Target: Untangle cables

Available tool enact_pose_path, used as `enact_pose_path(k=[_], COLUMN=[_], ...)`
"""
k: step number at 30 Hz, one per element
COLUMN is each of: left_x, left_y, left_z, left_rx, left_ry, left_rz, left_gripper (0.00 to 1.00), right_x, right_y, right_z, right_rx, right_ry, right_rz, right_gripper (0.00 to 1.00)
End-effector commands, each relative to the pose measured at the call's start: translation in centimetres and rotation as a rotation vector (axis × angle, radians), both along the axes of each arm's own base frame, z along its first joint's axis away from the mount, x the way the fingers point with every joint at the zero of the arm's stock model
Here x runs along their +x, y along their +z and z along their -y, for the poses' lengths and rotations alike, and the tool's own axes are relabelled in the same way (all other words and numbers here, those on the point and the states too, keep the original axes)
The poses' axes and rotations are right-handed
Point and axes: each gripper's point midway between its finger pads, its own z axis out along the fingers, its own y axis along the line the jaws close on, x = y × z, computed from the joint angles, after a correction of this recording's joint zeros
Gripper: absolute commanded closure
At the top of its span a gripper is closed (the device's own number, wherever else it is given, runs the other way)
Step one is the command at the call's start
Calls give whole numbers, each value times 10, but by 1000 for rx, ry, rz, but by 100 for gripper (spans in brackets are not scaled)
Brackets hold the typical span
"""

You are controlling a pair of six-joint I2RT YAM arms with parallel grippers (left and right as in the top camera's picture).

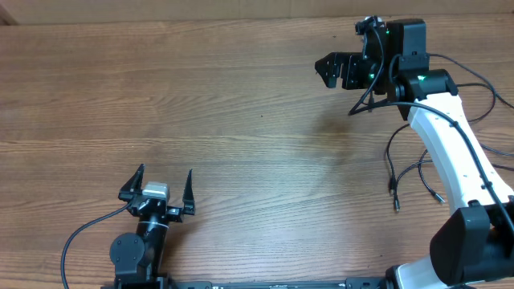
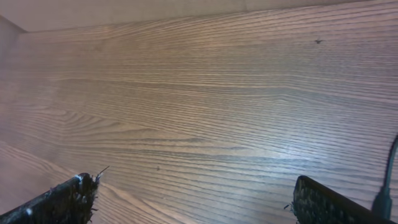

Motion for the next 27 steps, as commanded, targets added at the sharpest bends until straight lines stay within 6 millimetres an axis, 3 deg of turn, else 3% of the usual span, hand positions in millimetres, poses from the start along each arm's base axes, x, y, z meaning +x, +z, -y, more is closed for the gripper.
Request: enact_pose_path(k=[1, 9, 13, 18, 23, 27], left_x=[0, 0, 0, 0, 0, 0], left_y=[0, 0, 0, 0, 0, 0], left_z=[0, 0, 0, 0, 0, 0], left_rx=[18, 18, 18, 18, 18, 18], left_ry=[-5, -5, -5, -5, -5, -5], left_rz=[7, 7, 7, 7, 7, 7], left_gripper=[0, 0, 0, 0, 0, 0], right_x=[3, -5, -15, -38, -58, -84], right_y=[6, -5, -21, -43, -51, -54], right_z=[3, 1, 2, 11, 13, 18], right_rx=[-16, -35, -79, -125, -109, -97], right_ry=[-14, -12, -30, -58, -62, -66], right_rz=[22, -18, -49, -72, 7, 79], right_gripper=[0, 0, 0, 0, 0, 0])
